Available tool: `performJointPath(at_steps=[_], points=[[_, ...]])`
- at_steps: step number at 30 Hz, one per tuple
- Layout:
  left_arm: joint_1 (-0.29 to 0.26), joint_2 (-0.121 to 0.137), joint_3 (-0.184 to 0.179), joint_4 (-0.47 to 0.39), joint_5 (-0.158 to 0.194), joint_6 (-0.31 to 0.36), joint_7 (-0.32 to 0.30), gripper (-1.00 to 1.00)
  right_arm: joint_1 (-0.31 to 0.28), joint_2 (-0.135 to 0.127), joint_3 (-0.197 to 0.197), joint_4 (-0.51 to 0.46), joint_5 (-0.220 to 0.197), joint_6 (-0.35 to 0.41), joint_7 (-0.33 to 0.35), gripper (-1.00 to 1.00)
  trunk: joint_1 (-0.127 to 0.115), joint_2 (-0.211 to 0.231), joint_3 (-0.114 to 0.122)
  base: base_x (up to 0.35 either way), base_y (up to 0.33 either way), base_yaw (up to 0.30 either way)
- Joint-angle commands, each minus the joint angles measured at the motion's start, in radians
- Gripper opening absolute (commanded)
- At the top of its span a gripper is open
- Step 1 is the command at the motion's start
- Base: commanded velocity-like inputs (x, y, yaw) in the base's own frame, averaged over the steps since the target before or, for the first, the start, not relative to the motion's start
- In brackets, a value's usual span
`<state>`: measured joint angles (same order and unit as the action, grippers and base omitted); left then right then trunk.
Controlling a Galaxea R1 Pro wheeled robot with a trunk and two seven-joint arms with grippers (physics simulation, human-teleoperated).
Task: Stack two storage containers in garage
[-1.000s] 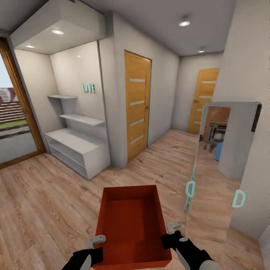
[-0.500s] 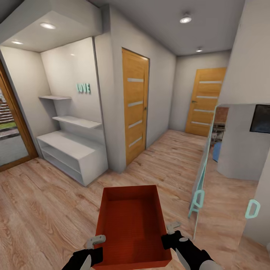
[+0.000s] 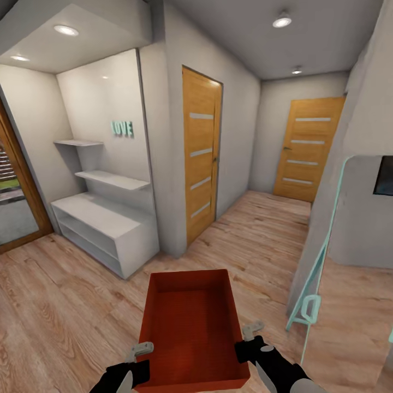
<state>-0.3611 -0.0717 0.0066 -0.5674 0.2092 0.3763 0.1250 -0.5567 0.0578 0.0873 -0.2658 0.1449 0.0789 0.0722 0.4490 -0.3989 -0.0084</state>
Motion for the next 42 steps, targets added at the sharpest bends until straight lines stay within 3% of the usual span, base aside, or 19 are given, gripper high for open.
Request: performJointPath(at_steps=[1,42], points=[[0.000,-0.001,0.001,-0.003,-0.023,-0.011,0.012,-1.00,0.000,0.036,-0.012,0.000,0.002,0.006,0.032,-1.00,0.001,-0.001,-0.001,0.317,0.010,0.000],[0.001,-0.001,0.001,-0.003,-0.023,-0.011,0.012,-1.00,0.000,0.036,-0.012,0.000,0.002,0.006,0.032,-1.00,0.001,-0.001,-0.001,0.323,0.006,-0.010]])
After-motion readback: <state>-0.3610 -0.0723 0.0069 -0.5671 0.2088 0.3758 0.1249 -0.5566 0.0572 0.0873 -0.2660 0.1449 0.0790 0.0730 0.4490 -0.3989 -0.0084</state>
